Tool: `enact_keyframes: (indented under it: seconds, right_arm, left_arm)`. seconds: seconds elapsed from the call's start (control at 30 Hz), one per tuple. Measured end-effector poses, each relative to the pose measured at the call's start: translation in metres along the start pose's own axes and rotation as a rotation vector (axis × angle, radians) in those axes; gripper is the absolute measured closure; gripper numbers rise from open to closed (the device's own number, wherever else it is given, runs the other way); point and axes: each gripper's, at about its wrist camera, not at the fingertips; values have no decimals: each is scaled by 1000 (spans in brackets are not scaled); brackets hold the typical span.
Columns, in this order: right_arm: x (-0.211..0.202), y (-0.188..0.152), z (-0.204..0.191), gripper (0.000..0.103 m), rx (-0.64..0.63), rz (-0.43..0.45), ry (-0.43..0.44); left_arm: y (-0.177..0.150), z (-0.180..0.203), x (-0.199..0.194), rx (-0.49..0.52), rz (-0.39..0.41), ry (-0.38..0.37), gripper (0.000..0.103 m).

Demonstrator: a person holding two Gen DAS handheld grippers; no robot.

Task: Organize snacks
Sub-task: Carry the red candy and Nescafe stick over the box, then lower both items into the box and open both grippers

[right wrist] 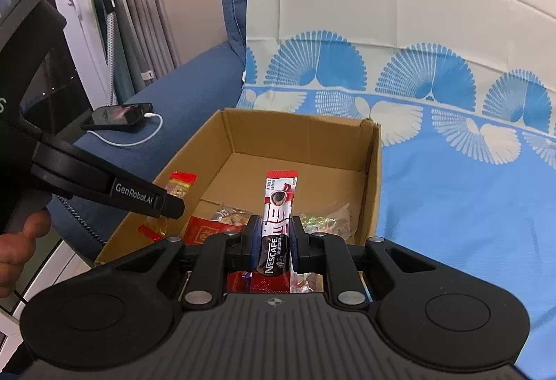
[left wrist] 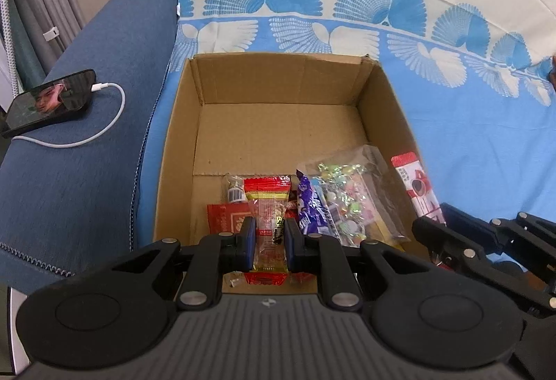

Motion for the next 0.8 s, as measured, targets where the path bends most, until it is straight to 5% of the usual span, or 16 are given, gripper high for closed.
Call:
enact_keyframes:
  seconds: [0.67, 0.7, 0.73, 0.77, 0.8]
  right_arm:
    - [71, 13, 21, 82, 44, -89, -14]
    - [74, 14, 22, 81, 51, -98, -16]
    - [77, 14, 24, 67, 61, -112, -18]
    - [79, 15, 26, 55, 71, -122, -30]
    - [80, 15, 27, 35, 81, -125, -44]
  left_arm:
    - [31, -12, 65, 18, -64, 44, 79]
    - [32, -11, 67, 29, -65, 50, 55]
    - [33, -11, 69, 37, -70, 67, 13]
    - [34, -11, 71, 36, -71, 97, 0]
    - [33, -12, 68, 27, -47, 117, 0]
Point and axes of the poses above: each gripper's, at about its wrist camera, not at the fingertips, and x roughly the way its jaws point, z to its right, y to its top, and after that the axes turned 4 degrees about -z, right-handed
